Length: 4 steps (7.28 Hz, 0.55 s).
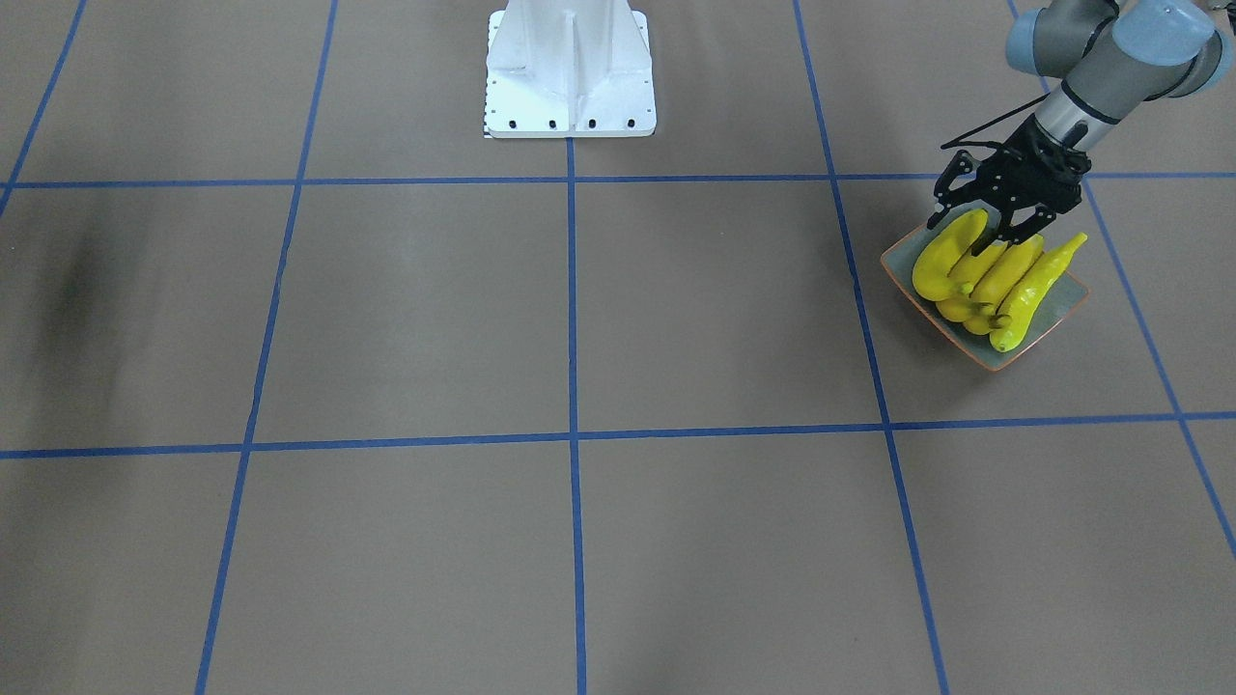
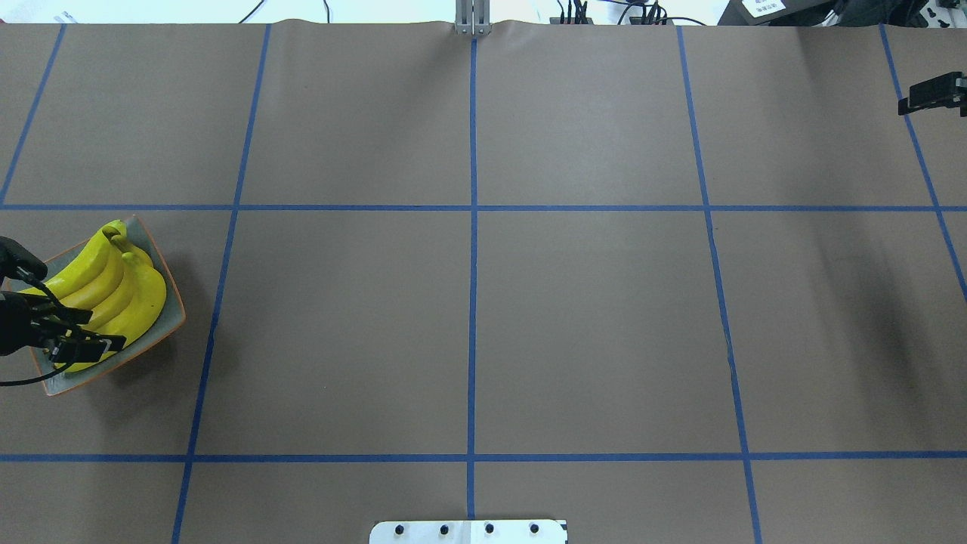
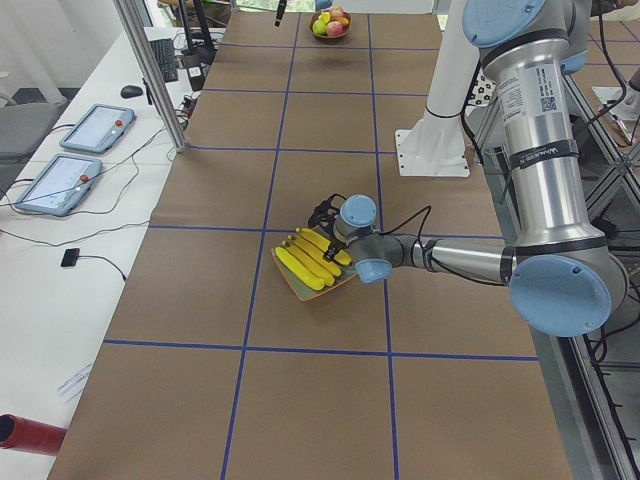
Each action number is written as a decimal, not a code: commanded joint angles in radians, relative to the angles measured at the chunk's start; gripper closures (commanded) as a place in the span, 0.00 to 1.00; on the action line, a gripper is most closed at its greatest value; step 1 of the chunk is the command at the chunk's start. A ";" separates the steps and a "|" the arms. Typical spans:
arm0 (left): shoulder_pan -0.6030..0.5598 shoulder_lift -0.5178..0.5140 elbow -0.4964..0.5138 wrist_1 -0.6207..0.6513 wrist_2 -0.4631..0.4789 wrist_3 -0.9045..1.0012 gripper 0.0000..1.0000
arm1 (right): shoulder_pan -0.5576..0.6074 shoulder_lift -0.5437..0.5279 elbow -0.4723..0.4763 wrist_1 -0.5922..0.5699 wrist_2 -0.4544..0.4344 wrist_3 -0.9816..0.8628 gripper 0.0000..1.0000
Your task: Transfer all bananas from basket to plate
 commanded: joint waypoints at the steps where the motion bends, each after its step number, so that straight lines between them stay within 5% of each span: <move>1: -0.165 -0.057 -0.005 0.040 -0.149 0.001 0.00 | 0.007 -0.004 0.000 0.000 0.001 -0.001 0.00; 2: -0.293 -0.100 -0.005 0.116 -0.258 0.012 0.00 | 0.022 -0.012 0.000 0.000 0.017 -0.004 0.00; 4: -0.420 -0.114 -0.006 0.298 -0.294 0.212 0.00 | 0.082 -0.061 -0.002 -0.001 0.042 -0.103 0.00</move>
